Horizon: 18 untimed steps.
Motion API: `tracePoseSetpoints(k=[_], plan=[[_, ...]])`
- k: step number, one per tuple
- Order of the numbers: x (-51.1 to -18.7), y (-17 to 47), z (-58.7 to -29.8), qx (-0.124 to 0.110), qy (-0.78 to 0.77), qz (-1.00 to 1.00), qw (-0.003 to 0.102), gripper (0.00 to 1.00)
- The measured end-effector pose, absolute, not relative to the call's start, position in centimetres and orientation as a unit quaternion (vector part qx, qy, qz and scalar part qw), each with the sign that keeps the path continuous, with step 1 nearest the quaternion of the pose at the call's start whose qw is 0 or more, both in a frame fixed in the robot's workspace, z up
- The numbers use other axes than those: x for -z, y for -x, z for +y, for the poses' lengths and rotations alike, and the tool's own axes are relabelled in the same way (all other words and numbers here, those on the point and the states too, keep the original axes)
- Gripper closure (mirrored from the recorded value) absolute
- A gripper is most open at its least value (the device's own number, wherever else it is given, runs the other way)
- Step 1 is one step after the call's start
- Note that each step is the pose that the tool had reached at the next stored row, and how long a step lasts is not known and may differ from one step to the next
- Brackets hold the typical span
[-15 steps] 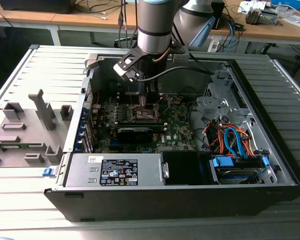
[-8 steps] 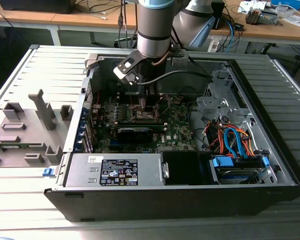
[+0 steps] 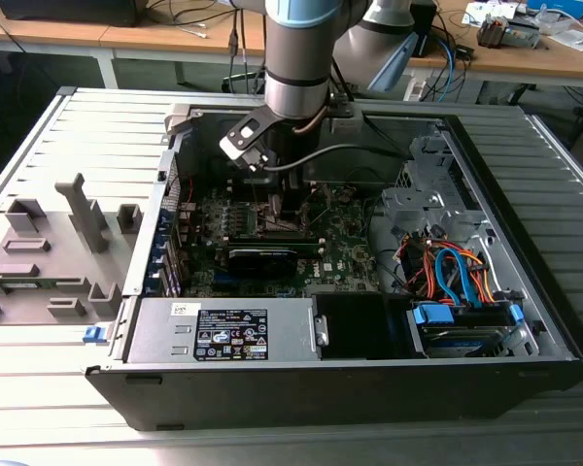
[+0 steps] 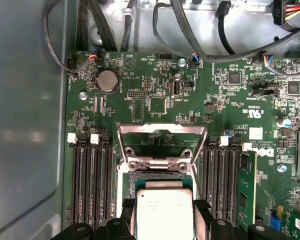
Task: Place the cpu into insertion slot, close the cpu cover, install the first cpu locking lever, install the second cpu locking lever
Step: 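Place the cpu into insertion slot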
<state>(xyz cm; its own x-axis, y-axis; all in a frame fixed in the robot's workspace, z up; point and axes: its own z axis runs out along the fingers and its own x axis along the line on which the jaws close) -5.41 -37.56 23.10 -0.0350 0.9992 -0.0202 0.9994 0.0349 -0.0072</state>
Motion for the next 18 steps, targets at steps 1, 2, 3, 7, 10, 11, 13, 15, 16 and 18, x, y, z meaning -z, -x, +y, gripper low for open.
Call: tracePoseSetpoints(k=[1,2,3,7,10,11,13,15,16,18], plan=[[-23.0,5.4,-37.5,0.01,-0.695,0.719,0.005,0.45],[-22.9,5.4,-37.5,0.01,-0.695,0.719,0.005,0.45],[-22.7,5.4,-37.5,0.01,-0.695,0.719,0.005,0.45],[-22.3,5.5,-37.4,0.01,-0.695,0.719,0.005,0.45],[-21.7,5.6,-37.4,0.01,-0.695,0.719,0.005,0.45],[-21.6,5.6,-37.4,0.01,-0.695,0.719,0.005,0.45],[-21.4,5.6,-37.4,0.01,-0.695,0.719,0.005,0.45],[-21.0,5.7,-37.3,0.01,-0.695,0.719,0.005,0.45],[-20.9,5.8,-37.3,0.01,-0.695,0.719,0.005,0.45],[-20.6,5.8,-37.3,0.01,-0.697,0.717,0.005,0.45]])
